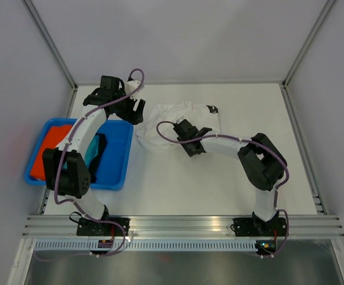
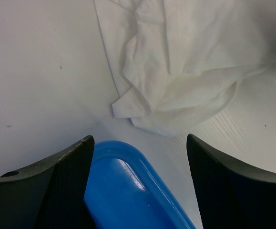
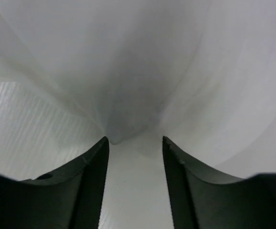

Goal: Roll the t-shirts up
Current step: Flatten the tshirt

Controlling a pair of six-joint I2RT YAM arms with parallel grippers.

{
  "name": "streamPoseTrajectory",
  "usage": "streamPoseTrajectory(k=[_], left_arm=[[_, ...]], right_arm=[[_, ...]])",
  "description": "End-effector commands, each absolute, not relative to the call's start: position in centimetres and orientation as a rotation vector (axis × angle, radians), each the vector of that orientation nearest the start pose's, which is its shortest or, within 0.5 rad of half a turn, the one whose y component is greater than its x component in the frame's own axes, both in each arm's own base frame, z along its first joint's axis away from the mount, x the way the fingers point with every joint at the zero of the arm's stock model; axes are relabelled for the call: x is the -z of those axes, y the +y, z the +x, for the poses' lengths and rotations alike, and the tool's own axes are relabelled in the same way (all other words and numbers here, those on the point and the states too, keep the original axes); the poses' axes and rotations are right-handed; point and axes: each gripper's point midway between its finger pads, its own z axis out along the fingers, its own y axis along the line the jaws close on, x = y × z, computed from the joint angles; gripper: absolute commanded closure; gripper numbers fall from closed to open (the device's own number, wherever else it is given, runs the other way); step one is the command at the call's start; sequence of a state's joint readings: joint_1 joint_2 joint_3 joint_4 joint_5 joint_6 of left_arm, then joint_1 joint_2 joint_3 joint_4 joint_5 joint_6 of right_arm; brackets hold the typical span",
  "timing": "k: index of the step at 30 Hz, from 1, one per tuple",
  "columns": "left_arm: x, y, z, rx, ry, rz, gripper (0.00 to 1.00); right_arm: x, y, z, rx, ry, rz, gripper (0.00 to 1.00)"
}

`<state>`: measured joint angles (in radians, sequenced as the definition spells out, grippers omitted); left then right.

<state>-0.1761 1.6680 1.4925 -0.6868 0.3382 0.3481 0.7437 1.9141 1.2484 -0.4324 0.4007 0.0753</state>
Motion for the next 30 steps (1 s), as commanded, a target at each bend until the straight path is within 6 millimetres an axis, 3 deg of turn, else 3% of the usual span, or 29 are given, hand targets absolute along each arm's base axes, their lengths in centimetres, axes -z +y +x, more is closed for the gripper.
streamPoseTrajectory(k=[1,2,7,10,11,13,18,21,22,24,25,26,30], left_arm=[[-18.4,-11.6,42.1,0.309,2.278,0.721,0.17],[-18.4,-11.5,42.1,0.305,2.280,0.721,0.17],[-18.3,-11.5,42.0,0.303,2.275,0.736,0.16],[-18.5,-11.6,42.1,0.303,2.269,0.738,0.16],[-18.4,-11.6,42.1,0.307,2.270,0.739,0.16],[-18.6,-11.6,42.1,0.306,2.266,0.741,0.16],[-18.8,-11.8,41.7,0.320,2.261,0.751,0.15],[-18.9,-12.1,41.3,0.348,2.257,0.770,0.15],[-18.9,-12.1,41.2,0.350,2.259,0.772,0.15],[-18.6,-12.1,41.3,0.350,2.266,0.772,0.15],[-18.6,-12.1,41.3,0.355,2.266,0.770,0.15],[-18.4,-12.2,41.3,0.361,2.276,0.762,0.15],[-16.8,-13.4,41.0,0.354,2.298,0.825,0.16]], right_arm=[[-4.2,22.2,36.9,0.339,2.378,-0.681,0.48],[-4.1,22.1,37.0,0.358,2.381,-0.678,0.56],[-4.6,21.3,37.6,0.430,2.357,-0.659,0.59],[-4.3,21.3,37.6,0.426,2.363,-0.669,0.70],[-4.4,21.4,37.6,0.413,2.359,-0.669,0.84],[-4.5,21.7,37.9,0.380,2.356,-0.660,1.00],[-5.4,22.0,38.7,0.215,2.367,-0.585,1.00],[-7.4,21.0,38.9,0.138,2.354,-0.508,1.00],[-9.0,20.7,38.9,0.114,2.327,-0.478,1.00],[-10.0,19.3,38.6,0.086,2.325,-0.428,1.00],[-12.0,18.9,38.5,0.050,2.288,-0.404,1.00],[-12.3,18.5,38.0,0.033,2.288,-0.395,1.00],[-16.6,19.1,36.9,-0.146,2.211,-0.362,1.00]])
